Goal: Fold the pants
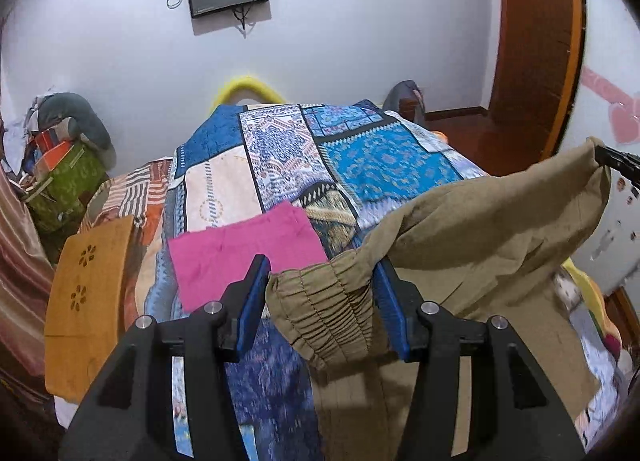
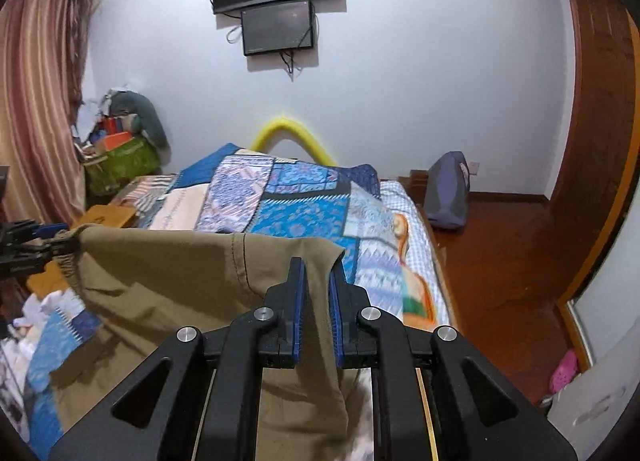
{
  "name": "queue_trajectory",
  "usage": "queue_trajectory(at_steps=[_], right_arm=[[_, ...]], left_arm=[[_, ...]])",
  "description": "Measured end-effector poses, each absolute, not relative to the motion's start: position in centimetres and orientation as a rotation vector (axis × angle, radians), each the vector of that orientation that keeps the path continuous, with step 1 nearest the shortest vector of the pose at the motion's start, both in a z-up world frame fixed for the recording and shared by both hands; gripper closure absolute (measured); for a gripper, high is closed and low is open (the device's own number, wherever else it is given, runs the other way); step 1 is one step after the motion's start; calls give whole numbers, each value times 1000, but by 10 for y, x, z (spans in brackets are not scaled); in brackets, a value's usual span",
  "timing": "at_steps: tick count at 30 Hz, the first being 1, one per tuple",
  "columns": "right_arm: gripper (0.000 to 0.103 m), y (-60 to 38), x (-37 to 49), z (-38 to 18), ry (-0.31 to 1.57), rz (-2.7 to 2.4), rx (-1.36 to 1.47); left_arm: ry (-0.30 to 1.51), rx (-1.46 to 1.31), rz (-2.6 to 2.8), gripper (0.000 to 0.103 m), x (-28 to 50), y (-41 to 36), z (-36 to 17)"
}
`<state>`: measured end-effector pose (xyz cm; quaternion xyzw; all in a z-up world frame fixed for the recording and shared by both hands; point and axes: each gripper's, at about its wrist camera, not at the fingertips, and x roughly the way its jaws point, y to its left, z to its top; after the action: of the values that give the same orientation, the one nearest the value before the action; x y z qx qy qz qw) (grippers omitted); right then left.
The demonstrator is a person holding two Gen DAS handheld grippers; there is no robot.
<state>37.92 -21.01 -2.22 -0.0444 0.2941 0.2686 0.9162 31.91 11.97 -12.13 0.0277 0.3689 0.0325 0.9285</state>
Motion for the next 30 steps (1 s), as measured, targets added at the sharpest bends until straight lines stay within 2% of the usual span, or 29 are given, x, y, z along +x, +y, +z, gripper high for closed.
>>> queue_trajectory(at_steps=[7, 22, 30], right_arm=[[93, -226, 314, -39, 649, 594, -81], [92, -239, 217, -129, 862, 575, -63], [88, -256, 197, -141, 933, 520, -14]], left_arm=[[769, 78, 24, 50, 251, 109, -138], [910, 124, -27, 51, 171, 99, -223], [901, 95, -50, 51, 147, 104, -215]])
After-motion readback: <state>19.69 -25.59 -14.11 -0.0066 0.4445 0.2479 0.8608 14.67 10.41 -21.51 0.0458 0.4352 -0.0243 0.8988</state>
